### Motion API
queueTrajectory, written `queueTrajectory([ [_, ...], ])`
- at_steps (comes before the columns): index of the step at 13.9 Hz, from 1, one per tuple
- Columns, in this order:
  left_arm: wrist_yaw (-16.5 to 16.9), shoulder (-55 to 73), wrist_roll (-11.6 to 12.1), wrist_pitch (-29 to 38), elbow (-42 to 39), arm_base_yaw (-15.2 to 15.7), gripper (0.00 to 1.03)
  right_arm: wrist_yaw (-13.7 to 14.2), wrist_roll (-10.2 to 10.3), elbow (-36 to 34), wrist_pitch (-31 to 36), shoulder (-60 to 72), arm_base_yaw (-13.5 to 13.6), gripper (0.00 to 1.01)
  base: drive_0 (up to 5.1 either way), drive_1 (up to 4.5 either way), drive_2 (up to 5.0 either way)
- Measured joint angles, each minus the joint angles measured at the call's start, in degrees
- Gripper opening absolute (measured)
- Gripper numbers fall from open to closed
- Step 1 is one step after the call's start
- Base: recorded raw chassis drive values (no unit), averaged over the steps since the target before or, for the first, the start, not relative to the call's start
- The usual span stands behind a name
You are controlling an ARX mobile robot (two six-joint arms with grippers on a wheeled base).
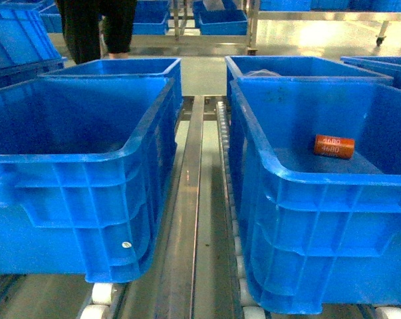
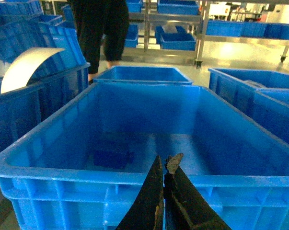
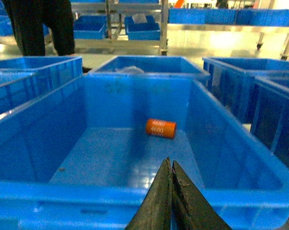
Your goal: Sort blue parts and orange caps into right shelf containers
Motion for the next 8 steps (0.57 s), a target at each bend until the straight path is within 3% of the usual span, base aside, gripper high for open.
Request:
queueTrajectory([
  [2, 0.0, -11.28, 0.02, -9.86, -2.78, 0.0, 0.02, -0.09, 0.0, -2.82, -11.39, -12.59, 0.0, 0.02, 0.0, 0.0, 0.0],
  [8, 0.0, -25.03, 0.02, -22.82, -2.82, 0.0, 0.02, -0.09, 0.0, -3.15, -24.79, -27.17, 0.0, 0.02, 0.0, 0.0, 0.0],
])
